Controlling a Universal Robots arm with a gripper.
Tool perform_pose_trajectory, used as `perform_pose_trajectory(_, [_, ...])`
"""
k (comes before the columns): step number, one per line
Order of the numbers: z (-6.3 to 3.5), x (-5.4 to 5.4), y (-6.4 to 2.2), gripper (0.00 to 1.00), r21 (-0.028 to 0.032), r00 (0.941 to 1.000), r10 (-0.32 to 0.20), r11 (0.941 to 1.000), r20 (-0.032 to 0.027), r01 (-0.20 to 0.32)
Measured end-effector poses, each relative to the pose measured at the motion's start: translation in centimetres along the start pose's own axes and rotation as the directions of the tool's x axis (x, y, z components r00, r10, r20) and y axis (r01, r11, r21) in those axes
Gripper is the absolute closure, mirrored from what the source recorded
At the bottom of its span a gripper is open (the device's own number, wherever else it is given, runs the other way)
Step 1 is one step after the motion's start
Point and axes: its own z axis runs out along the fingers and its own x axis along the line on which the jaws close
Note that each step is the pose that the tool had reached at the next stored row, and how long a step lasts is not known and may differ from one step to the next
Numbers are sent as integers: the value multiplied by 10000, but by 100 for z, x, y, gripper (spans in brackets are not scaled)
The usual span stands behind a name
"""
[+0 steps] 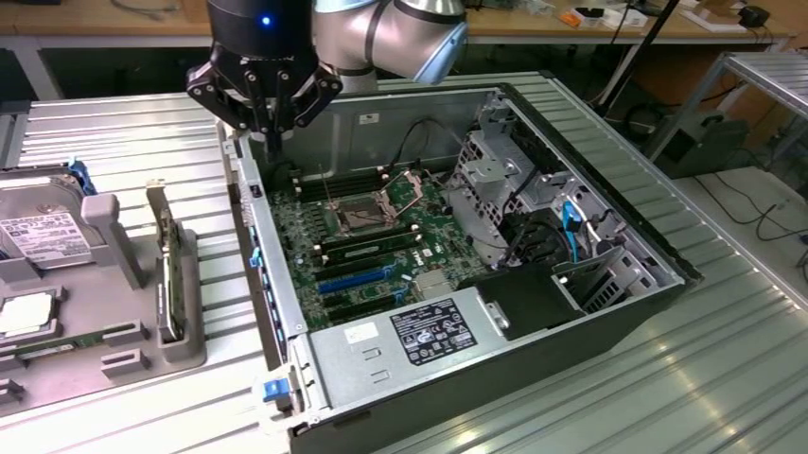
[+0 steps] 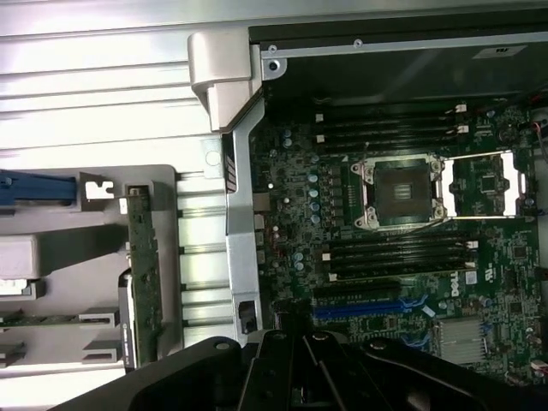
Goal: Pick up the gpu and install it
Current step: 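Reach for the gpu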
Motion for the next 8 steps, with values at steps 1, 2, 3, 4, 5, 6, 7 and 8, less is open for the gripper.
perform_pose_trajectory(1, [0,5,-1,90,1,10000,0,10000,0,0])
perform_pose_trajectory(2, [1,19,-2,90,1,10000,1,10000,0,-1])
perform_pose_trajectory(3, [2,27,-2,90,0,10000,0,10000,0,0])
perform_pose_trajectory(4, [3,34,-3,90,0,10000,0,10000,1,0])
perform_pose_trajectory(5, [5,47,-4,90,0,10000,0,10000,1,0])
perform_pose_trajectory(6, [5,60,-5,90,0,10000,1,10000,0,-1])
perform_pose_trajectory(7, [6,68,-6,90,1,10000,1,10000,0,-1])
perform_pose_trajectory(8, [6,76,-6,90,1,10000,1,10000,0,-1])
